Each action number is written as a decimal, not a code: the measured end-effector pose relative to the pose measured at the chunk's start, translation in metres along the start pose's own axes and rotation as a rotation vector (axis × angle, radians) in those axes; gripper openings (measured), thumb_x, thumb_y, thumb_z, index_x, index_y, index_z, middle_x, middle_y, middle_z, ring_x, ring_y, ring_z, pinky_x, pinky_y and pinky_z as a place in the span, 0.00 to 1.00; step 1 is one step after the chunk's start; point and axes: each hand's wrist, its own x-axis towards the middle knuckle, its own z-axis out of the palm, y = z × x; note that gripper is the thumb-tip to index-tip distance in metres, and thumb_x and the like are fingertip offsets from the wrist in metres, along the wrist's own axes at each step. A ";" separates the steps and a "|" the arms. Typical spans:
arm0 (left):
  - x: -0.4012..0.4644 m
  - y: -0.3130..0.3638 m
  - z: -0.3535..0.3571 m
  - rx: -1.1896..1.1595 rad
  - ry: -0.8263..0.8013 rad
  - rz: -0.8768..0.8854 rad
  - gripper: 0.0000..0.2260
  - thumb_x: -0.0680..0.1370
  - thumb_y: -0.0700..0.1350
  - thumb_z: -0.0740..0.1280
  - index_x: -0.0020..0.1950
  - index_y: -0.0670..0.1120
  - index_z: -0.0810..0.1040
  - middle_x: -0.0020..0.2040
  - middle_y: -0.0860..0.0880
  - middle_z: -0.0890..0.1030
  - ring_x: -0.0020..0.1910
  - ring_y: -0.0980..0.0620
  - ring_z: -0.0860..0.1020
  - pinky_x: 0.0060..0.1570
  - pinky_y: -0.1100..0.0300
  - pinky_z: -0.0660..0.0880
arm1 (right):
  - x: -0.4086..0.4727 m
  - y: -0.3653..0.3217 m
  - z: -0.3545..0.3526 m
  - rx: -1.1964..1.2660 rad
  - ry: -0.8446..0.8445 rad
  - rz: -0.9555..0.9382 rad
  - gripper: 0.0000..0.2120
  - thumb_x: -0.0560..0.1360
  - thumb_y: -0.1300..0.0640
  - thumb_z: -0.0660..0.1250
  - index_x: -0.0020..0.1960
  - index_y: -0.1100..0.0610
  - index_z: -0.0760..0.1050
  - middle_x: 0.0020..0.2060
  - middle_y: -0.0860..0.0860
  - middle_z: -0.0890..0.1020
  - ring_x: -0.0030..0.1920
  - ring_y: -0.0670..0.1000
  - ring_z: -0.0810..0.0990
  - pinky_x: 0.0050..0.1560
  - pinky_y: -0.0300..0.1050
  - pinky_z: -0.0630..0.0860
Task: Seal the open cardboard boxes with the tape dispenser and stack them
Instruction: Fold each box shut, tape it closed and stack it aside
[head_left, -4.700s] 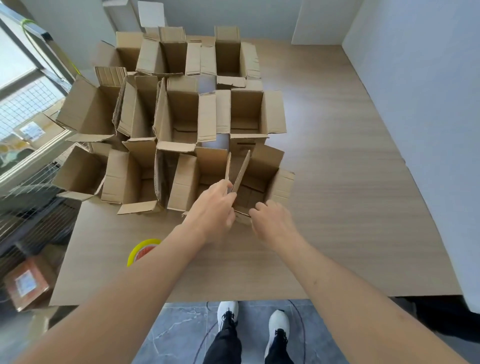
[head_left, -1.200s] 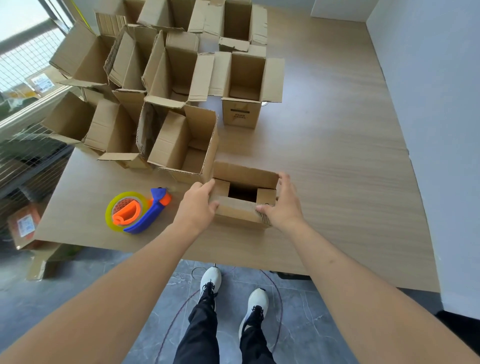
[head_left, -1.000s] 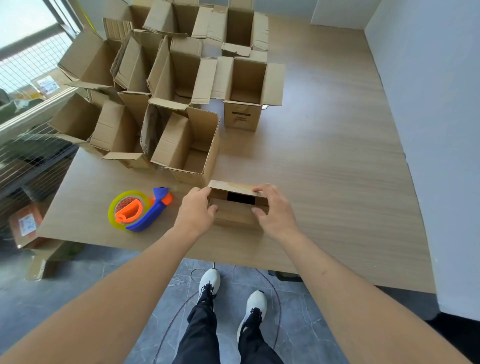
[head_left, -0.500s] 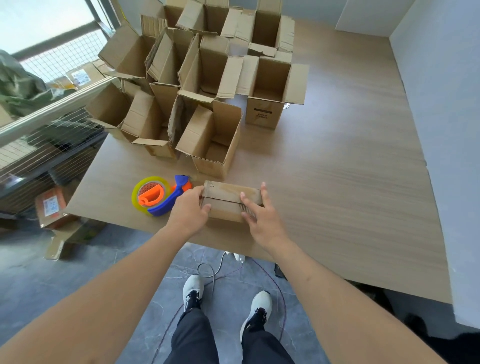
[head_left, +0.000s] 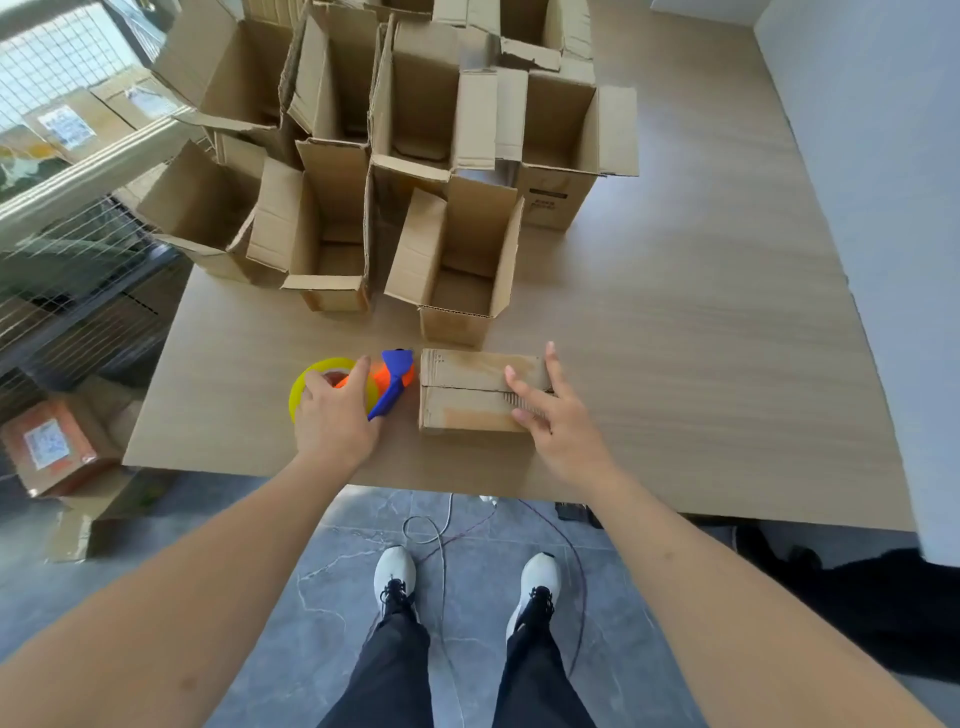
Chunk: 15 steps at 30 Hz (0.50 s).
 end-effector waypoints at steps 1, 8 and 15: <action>0.003 -0.003 0.001 0.027 -0.005 0.010 0.40 0.75 0.53 0.75 0.82 0.59 0.57 0.68 0.37 0.69 0.66 0.35 0.72 0.67 0.44 0.68 | 0.000 -0.001 0.001 -0.001 0.001 0.003 0.26 0.81 0.64 0.67 0.73 0.41 0.72 0.82 0.45 0.44 0.65 0.16 0.49 0.60 0.17 0.56; -0.006 -0.020 -0.004 -0.160 0.089 0.059 0.42 0.75 0.52 0.73 0.82 0.63 0.52 0.68 0.44 0.72 0.68 0.38 0.72 0.62 0.38 0.71 | -0.002 -0.013 0.006 -0.061 -0.018 0.029 0.25 0.81 0.56 0.68 0.73 0.35 0.70 0.82 0.39 0.44 0.67 0.24 0.53 0.64 0.26 0.59; -0.035 -0.034 -0.034 -0.310 0.303 0.286 0.42 0.76 0.51 0.73 0.81 0.68 0.50 0.59 0.47 0.73 0.49 0.43 0.76 0.48 0.45 0.77 | -0.007 -0.023 0.019 -0.069 -0.005 0.058 0.24 0.82 0.52 0.67 0.74 0.34 0.69 0.81 0.38 0.41 0.78 0.47 0.63 0.70 0.46 0.69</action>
